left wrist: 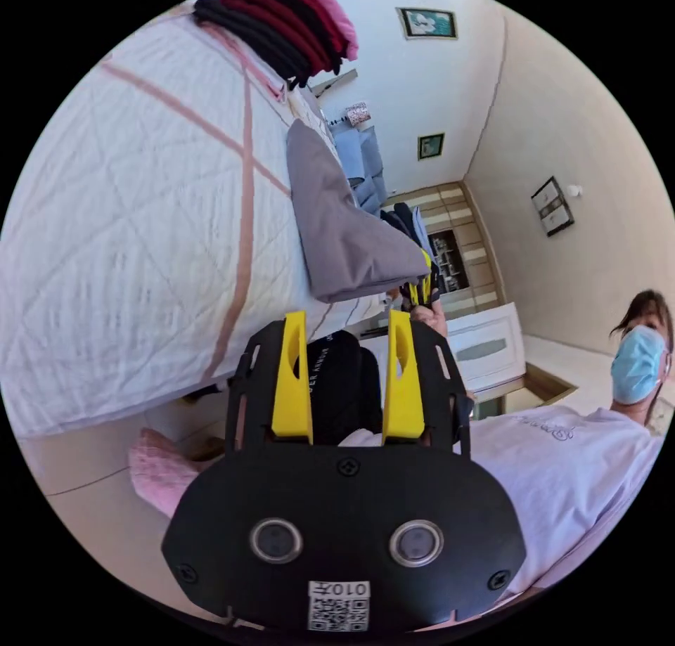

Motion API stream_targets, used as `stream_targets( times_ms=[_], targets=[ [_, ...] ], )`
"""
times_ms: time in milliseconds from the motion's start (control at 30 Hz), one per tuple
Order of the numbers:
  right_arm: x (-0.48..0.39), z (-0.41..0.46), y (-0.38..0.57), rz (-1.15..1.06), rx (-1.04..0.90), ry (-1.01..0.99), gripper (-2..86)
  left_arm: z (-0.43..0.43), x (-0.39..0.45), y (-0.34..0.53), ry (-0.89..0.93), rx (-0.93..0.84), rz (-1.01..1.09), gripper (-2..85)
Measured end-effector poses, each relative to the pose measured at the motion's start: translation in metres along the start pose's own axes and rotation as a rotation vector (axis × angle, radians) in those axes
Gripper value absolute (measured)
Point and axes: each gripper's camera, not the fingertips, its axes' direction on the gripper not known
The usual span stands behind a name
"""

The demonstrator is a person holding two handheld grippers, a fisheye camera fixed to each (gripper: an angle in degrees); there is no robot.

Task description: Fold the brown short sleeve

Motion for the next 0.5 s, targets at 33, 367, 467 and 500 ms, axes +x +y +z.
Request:
stream_targets(
  times_ms=[33, 367, 467, 500],
  targets=[
    [-0.004, 0.001, -0.001, -0.004, -0.004, 0.006, 7.0, 0.005, -0.008, -0.006, 0.071, 0.024, -0.018, 17.9],
    [0.000, -0.006, 0.029, 0.041, 0.047, -0.028, 7.0, 0.014, -0.035, -0.043, 0.197, 0.123, -0.080, 15.6],
    [0.000, -0.006, 0.045, 0.044, 0.054, -0.012, 7.0, 0.023, -0.040, -0.047, 0.221, 0.151, -0.070, 12.7],
    [0.000, -0.006, 0.048, 0.045, 0.054, 0.003, 7.0, 0.026, -0.040, -0.050, 0.211, 0.142, -0.057, 11.3]
  ],
)
